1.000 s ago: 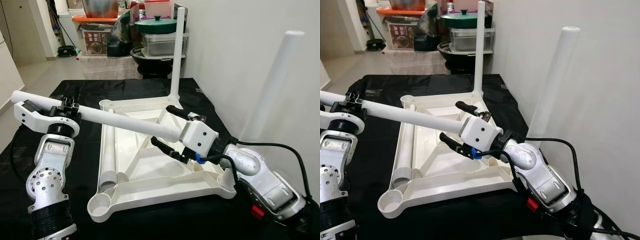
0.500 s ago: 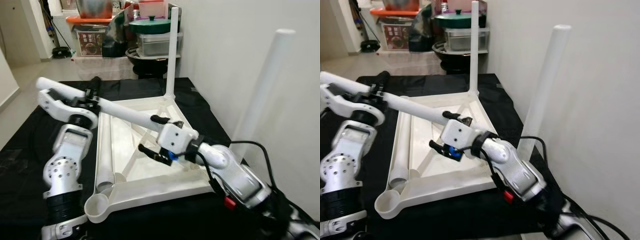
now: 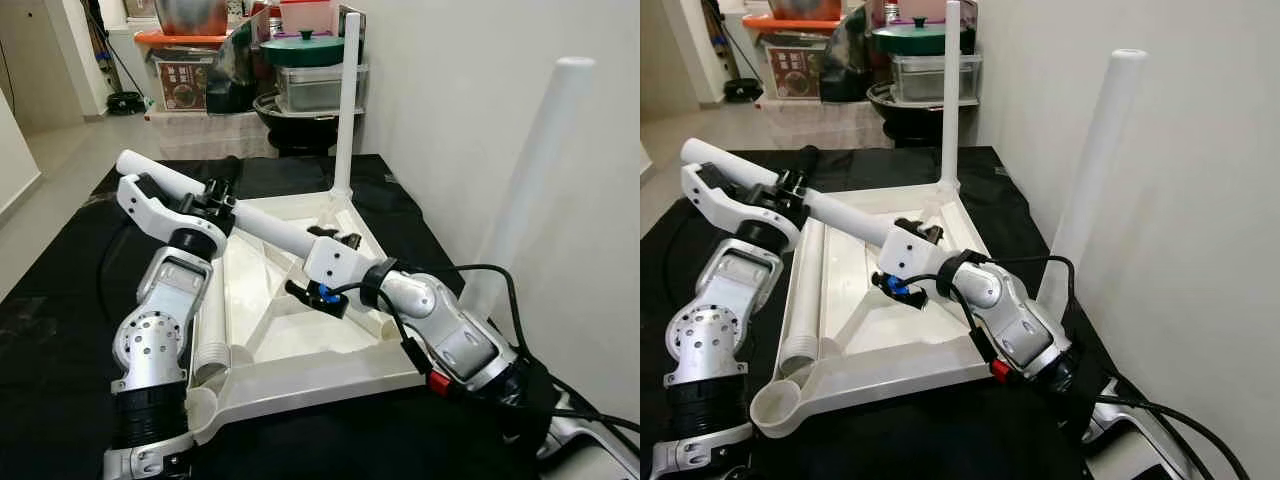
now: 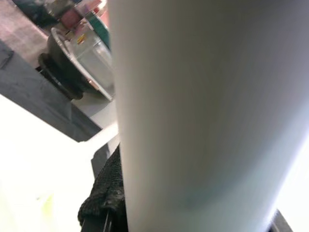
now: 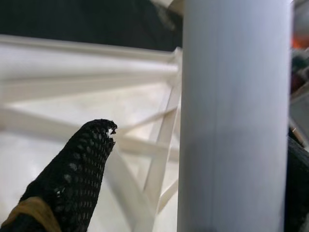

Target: Building children table

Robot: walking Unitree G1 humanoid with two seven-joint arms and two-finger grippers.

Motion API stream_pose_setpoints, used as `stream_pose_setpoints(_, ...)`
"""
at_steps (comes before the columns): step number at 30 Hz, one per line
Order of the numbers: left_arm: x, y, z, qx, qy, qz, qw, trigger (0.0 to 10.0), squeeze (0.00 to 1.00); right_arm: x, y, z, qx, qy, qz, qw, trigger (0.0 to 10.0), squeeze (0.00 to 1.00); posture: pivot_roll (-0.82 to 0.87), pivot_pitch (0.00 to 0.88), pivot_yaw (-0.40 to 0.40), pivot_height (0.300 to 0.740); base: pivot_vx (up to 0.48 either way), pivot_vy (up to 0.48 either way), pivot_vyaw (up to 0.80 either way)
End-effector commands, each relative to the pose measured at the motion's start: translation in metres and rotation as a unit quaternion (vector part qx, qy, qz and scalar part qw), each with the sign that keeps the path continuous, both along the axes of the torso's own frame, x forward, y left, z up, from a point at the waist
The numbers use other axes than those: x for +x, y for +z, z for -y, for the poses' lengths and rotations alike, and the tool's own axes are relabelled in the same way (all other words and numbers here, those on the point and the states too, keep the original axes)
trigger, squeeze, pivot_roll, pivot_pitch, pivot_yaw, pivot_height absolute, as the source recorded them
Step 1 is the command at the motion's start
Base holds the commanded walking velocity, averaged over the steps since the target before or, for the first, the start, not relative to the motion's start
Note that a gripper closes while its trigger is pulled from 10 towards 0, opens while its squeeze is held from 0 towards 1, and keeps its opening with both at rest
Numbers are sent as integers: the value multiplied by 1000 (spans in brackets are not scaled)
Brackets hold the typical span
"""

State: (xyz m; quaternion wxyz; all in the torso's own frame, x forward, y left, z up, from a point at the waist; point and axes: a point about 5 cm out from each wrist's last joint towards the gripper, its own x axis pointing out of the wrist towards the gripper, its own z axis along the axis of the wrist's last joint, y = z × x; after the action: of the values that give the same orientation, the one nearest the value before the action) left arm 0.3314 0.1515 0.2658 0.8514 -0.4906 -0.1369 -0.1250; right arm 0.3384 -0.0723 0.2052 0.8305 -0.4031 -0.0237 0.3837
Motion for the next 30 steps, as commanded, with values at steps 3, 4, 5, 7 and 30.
stream_pose_setpoints(3,-2,11,7,-10,-15,27,999,0,0,3,-15,-3,18,-19,-61,998,7412,0,40,0,-13,740,0,0,0)
stream_pose_setpoints(4,-2,10,8,-11,-16,25,1000,0,0,3,-12,-5,31,-19,-60,998,9608,0,40,0,-13,740,0,0,0)
stream_pose_setpoints(5,-2,8,10,-13,-17,23,1000,0,0,4,-9,-7,40,-18,-57,997,10000,0,36,0,-11,740,0,0,0)
stream_pose_setpoints(7,-2,8,10,-14,-18,21,1000,0,0,4,-7,-8,43,-17,-54,997,10000,0,36,0,-11,740,0,0,0)
stream_pose_setpoints(30,5,-3,33,-36,-60,-18,997,0,0,4,-12,-60,-85,75,28,993,10000,0,36,0,-32,740,0,0,0)
